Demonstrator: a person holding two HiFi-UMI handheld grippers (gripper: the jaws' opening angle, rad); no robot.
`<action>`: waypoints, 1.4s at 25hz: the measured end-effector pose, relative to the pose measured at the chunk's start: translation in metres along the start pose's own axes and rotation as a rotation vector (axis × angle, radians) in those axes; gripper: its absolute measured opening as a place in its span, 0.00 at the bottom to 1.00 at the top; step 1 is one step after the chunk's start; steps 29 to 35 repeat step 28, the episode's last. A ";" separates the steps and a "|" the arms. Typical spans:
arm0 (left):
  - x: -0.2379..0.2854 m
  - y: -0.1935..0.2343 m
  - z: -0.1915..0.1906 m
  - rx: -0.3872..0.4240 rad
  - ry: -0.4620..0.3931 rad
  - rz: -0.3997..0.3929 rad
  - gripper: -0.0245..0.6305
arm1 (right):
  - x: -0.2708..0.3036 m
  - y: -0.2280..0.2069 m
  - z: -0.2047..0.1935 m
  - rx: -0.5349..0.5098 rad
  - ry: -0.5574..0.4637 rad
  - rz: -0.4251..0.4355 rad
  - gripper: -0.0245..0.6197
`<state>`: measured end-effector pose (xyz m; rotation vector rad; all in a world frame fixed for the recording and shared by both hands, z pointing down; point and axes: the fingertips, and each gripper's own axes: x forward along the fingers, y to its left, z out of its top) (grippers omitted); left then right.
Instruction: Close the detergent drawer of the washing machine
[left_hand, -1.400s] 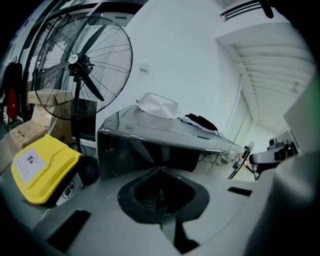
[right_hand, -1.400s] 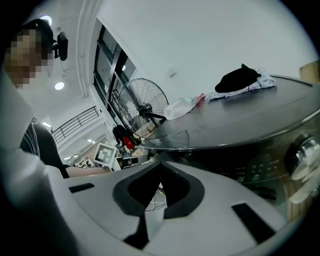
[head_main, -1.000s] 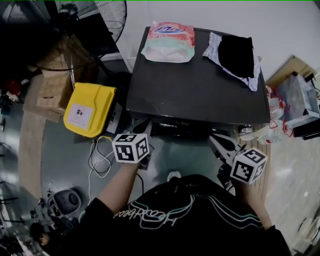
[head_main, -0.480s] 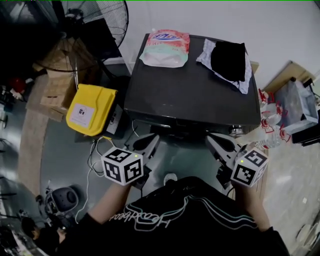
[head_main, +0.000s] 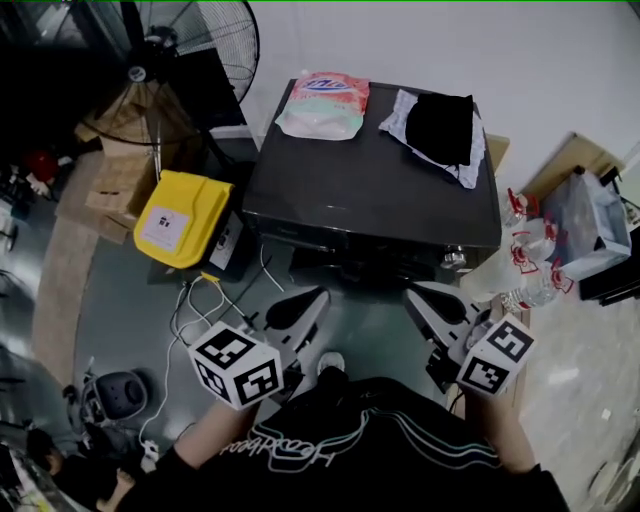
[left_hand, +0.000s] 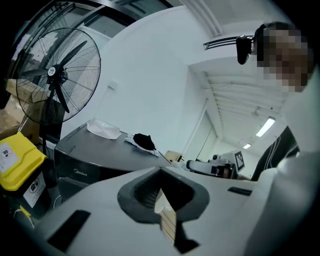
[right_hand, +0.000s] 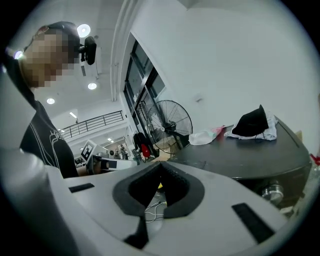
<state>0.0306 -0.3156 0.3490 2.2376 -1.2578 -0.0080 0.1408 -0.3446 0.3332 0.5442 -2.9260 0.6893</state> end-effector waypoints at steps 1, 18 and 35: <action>-0.001 -0.007 -0.003 0.009 -0.003 0.001 0.07 | -0.005 0.004 -0.001 -0.008 0.001 0.002 0.08; -0.026 -0.070 -0.006 0.100 -0.102 0.064 0.07 | -0.062 0.036 -0.001 -0.070 -0.053 0.044 0.08; -0.023 -0.078 -0.009 0.117 -0.098 0.057 0.07 | -0.070 0.039 -0.001 -0.085 -0.056 0.046 0.08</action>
